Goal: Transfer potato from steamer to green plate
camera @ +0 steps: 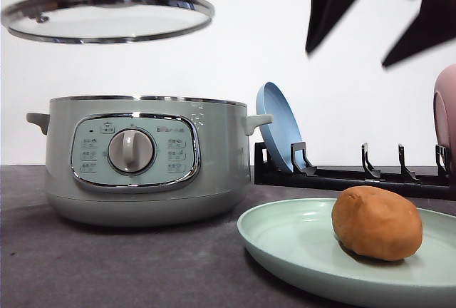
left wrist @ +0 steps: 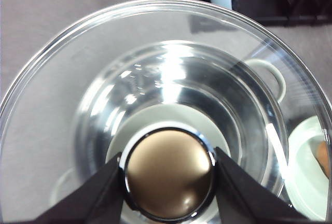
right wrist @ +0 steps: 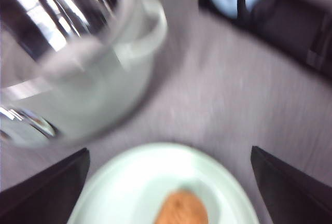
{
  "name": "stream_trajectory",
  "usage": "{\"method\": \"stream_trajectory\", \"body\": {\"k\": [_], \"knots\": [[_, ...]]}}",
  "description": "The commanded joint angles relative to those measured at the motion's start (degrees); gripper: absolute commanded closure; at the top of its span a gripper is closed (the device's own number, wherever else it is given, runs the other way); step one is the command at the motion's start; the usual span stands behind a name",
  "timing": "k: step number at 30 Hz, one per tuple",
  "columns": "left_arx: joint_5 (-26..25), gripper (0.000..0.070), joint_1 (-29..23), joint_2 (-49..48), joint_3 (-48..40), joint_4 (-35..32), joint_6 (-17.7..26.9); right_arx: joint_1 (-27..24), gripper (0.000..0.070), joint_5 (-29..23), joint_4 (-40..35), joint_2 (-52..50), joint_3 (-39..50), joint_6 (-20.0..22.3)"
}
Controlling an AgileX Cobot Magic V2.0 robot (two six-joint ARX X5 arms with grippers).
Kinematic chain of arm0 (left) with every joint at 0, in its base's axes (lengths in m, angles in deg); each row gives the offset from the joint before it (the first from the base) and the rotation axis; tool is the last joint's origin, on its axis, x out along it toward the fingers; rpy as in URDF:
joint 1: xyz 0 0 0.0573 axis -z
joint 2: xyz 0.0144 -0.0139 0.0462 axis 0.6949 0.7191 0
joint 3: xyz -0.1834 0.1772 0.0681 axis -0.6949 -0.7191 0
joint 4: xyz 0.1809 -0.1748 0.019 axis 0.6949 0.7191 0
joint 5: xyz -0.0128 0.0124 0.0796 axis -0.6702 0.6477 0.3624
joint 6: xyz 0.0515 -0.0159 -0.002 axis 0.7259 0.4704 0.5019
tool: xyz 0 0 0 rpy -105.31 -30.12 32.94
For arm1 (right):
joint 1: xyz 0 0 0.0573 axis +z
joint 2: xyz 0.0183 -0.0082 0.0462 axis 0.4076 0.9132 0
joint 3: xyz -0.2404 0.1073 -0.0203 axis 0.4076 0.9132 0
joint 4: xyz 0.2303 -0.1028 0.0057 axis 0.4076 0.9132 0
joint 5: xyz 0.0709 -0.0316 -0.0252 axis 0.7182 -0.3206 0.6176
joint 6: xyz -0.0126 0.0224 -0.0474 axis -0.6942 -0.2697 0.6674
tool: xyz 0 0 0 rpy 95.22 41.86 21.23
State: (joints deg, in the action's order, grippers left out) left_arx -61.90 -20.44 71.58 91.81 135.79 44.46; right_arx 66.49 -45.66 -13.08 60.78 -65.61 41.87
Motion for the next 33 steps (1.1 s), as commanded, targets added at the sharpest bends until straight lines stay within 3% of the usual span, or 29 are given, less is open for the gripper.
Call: {"method": "stream_trajectory", "body": {"k": [1, 16, 33], "knots": [[-0.21, 0.0699, 0.63, 1.42, 1.62, -2.51, -0.27, 0.55, 0.0071, -0.32, 0.43, -0.35, -1.95, 2.19], [0.23, 0.0698, 2.75, 8.47, 1.62, -5.26, 1.19, 0.55, 0.0071, -1.5, 6.16, -6.45, -4.32, 2.46], [0.27, 0.0698, 3.19, 12.54, 1.62, -5.64, 1.64, 0.55, 0.0072, -1.59, 6.81, -6.68, -4.32, 2.47]]}}
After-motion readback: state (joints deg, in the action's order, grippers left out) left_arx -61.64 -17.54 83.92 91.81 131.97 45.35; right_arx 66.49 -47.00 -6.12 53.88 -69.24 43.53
